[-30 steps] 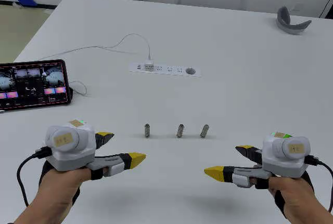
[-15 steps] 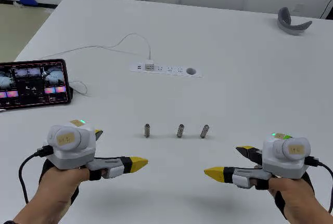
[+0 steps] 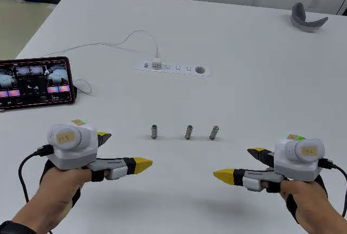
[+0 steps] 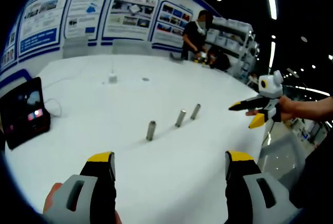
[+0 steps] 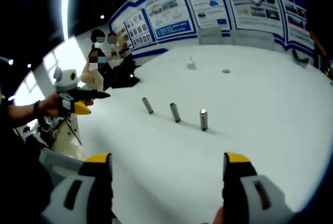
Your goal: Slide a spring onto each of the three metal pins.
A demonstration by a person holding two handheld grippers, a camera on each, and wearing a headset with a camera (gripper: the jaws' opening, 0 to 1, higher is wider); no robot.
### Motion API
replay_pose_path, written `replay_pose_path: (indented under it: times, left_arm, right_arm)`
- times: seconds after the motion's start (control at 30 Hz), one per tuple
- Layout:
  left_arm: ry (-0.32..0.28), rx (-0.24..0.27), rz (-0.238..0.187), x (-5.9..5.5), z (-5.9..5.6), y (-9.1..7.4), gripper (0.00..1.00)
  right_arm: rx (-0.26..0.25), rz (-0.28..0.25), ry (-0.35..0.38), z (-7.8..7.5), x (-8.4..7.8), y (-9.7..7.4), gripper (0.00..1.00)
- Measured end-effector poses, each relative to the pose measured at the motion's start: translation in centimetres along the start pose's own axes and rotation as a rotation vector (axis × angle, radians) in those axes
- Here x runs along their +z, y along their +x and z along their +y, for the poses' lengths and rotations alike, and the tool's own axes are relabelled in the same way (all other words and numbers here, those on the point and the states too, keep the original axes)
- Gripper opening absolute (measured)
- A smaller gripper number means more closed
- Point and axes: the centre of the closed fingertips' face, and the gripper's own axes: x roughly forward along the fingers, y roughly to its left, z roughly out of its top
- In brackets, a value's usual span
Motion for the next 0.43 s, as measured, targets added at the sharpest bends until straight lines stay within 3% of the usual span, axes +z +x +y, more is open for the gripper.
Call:
replay_pose_path:
  times: [0.43]
  left_arm:
    - [-0.009, 0.008, 0.008, -0.62, 0.23, -0.1, 0.92]
  right_arm:
    - [0.0, -0.002, 0.0, -0.09, 0.08, -0.05, 0.9]
